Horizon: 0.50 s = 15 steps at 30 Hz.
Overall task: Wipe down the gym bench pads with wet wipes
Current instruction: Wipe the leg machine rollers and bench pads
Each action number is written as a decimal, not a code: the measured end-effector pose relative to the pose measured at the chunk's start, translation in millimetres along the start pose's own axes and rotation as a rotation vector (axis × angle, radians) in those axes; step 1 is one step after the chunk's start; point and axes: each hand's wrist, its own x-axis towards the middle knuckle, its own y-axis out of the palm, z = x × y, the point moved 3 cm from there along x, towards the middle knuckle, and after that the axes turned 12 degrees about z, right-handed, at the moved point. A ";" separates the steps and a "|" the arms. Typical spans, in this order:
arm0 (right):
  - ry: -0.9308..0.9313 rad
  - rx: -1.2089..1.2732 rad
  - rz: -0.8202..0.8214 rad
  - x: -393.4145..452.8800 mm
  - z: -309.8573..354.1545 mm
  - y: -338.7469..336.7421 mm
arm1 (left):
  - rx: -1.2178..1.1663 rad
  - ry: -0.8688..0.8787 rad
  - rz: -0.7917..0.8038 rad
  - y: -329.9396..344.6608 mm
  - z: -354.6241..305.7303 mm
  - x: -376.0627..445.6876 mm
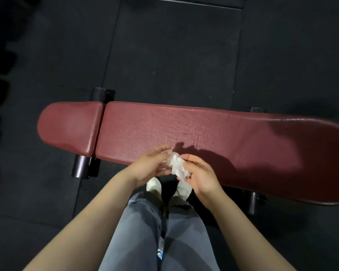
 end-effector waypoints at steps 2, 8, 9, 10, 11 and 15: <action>-0.011 -0.088 -0.008 0.5 2.3 -8.0 | -0.039 0.017 0.046 -1.0 -0.8 3.7; -0.077 -0.524 0.003 3.4 8.6 -13.2 | 0.090 0.048 -0.019 -10.2 -3.3 7.4; -0.081 -0.565 -0.030 6.8 9.1 -11.6 | 0.120 0.049 -0.029 -13.6 -4.9 7.4; -0.076 -0.580 -0.055 10.1 9.2 -9.3 | 0.148 0.053 -0.041 -17.8 -6.8 7.4; -0.067 -0.575 -0.067 13.1 8.4 -7.0 | 0.168 0.053 -0.051 -22.9 -8.8 7.5; -0.108 -0.554 -0.066 27.2 3.4 10.4 | 0.106 0.013 -0.042 -47.0 -13.9 6.5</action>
